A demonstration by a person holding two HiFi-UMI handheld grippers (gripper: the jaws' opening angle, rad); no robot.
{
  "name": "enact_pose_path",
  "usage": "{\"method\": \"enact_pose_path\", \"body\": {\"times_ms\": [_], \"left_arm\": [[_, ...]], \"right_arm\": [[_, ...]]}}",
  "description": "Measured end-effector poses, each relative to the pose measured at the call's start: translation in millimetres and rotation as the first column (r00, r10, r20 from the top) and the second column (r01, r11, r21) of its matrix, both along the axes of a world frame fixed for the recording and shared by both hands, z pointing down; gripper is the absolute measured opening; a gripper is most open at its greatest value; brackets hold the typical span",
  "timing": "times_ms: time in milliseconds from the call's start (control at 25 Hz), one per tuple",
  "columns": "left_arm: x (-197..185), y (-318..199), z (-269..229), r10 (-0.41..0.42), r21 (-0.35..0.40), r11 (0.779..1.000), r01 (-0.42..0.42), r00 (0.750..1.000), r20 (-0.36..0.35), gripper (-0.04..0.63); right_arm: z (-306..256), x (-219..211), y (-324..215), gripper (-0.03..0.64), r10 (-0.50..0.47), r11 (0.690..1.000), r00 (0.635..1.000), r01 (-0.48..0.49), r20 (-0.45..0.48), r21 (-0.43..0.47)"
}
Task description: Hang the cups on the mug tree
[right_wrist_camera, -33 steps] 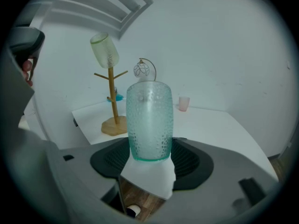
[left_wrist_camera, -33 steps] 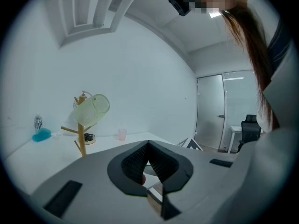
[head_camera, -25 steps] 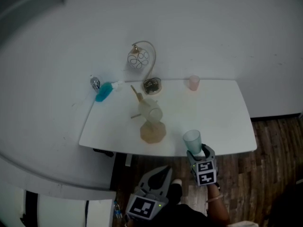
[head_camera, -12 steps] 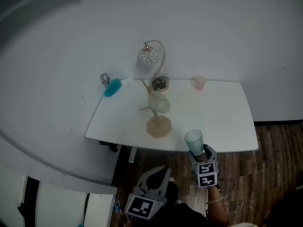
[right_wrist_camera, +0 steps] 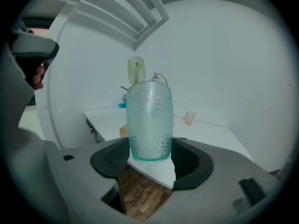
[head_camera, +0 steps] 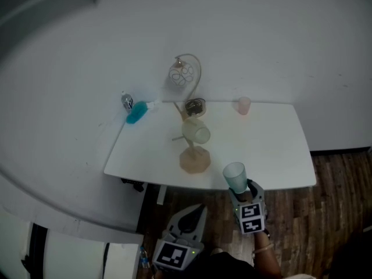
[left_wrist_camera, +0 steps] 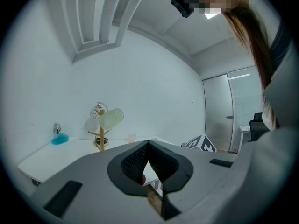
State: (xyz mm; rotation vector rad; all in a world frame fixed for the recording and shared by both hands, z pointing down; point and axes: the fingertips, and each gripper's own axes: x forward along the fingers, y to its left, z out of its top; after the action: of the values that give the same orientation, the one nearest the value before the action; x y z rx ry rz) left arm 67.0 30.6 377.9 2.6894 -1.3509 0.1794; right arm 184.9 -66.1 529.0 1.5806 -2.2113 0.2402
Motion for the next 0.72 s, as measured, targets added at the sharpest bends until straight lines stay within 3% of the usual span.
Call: {"method": "enact_pose_path", "body": {"times_ms": [720], "left_arm": [[-46.4,-60.1,-10.8,0.046,0.01,0.999,-0.046,0.999,-0.02,0.0]], "right_arm": [[6.3,-40.2,-36.9,0.285,0.035,0.999,0.999,-0.036,-0.023,-0.041]]}}
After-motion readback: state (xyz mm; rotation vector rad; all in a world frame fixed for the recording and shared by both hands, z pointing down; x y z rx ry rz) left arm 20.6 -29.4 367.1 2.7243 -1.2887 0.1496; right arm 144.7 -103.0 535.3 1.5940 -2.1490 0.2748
